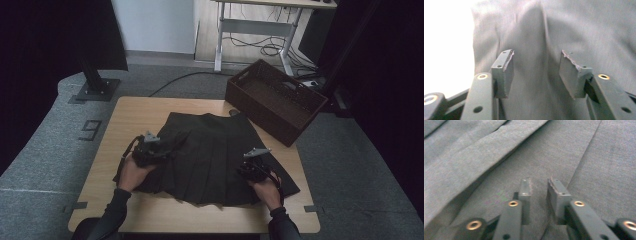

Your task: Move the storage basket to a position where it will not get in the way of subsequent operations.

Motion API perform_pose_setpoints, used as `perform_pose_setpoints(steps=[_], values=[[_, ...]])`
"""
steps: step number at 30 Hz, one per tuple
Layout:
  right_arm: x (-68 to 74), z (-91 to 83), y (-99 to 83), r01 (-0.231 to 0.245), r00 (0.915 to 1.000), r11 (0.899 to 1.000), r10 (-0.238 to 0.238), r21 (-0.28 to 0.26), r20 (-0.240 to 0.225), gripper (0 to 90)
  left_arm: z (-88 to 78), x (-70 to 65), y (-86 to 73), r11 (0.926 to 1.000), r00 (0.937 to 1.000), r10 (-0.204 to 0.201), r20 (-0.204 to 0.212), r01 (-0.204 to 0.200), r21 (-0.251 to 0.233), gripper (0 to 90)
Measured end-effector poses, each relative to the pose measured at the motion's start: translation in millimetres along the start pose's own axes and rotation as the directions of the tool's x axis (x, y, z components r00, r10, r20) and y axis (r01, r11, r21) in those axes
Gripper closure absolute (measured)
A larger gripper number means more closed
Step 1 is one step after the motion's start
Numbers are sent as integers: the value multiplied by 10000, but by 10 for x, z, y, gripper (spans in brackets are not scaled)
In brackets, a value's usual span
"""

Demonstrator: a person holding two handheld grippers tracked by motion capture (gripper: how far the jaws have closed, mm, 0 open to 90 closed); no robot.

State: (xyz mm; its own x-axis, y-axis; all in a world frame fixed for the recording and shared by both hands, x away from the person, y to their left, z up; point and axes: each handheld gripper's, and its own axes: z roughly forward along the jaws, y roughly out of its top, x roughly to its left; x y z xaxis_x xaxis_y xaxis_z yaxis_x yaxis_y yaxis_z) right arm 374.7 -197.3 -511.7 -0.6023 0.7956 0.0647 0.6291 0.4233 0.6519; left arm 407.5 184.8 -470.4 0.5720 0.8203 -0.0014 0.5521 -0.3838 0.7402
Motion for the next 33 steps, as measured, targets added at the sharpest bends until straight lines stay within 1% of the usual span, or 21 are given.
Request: perform_pose_setpoints(steps=[2,3,4,5,6,8,9,10,11,12,13,15,17,18,19,21,22,24,27,30,33], values=[[-13,72,-27,-78,10000,9999,79,77,-28,667,84,-18,96,9998,9998,-108,181,111,-139,520],[-15,111,-52,-144,9999,9998,144,101,-2,649,146,-34,122,9998,9996,-173,204,174,-53,545],[-19,148,-85,-191,9998,9997,191,146,4,637,200,-50,130,9998,9997,-179,136,177,133,576],[-22,169,-111,-215,9998,9997,215,115,8,634,298,-85,123,9985,9999,-115,17,114,535,631],[-30,167,-144,-293,9996,9994,292,-159,-55,627,375,-120,99,9963,10000,-32,57,27,861,660],[-47,146,-171,-387,9992,9990,386,-215,-75,613,487,-226,24,9911,9996,193,190,-217,1317,729],[-59,134,-181,-294,9996,9994,294,-201,-17,608,527,-298,-17,9890,9988,363,328,-406,1421,744],[-76,123,-191,-286,9996,9994,286,-178,-28,605,567,-382,-57,9866,9979,575,306,-615,1514,752],[-95,115,-199,-319,9995,9993,318,-188,-40,603,599,-463,-92,9826,9957,914,167,-929,1610,752],[-115,108,-206,-340,9994,9992,340,-186,-25,603,622,-528,-120,9809,9939,1102,71,-1100,1607,748],[-133,102,-211,-346,9994,9992,346,-179,39,603,629,-564,-133,9814,9937,1098,199,-1116,1563,739],[-165,85,-222,-328,9993,9994,330,-110,163,592,578,-563,-125,9838,9911,1153,666,-1232,1304,678],[-200,60,-241,-360,9990,9993,361,-55,247,587,471,-486,-88,9912,9938,862,695,-926,943,563],[-217,47,-250,-489,9985,9988,490,-58,237,580,418,-448,-75,9941,9950,749,663,-797,736,542],[-229,36,-255,-556,9982,9984,557,-63,215,577,333,-380,-61,9968,9966,617,545,-644,478,533],[-247,-13,-250,-556,9981,9984,558,-77,262,593,213,-263,-68,9983,9984,503,275,-511,265,529],[-254,-43,-246,-628,9977,9979,632,-161,247,641,176,-215,-81,9987,9989,453,154,-456,236,529],[-266,-95,-239,-860,9963,9957,861,-354,8,701,85,-63,-156,9997,9998,154,-117,-151,203,529],[-223,-153,-229,-716,9974,9963,712,-468,-110,718,-27,69,-289,9997,9994,-240,-259,242,101,522],[-128,-216,-242,-574,9971,9965,542,-600,-543,675,-166,85,-403,9988,9990,-420,165,424,-256,484],[-42,-278,-247,-540,9952,9963,482,-674,-848,600,-313,8,-476,9977,9966,-437,693,471,-491,447]])
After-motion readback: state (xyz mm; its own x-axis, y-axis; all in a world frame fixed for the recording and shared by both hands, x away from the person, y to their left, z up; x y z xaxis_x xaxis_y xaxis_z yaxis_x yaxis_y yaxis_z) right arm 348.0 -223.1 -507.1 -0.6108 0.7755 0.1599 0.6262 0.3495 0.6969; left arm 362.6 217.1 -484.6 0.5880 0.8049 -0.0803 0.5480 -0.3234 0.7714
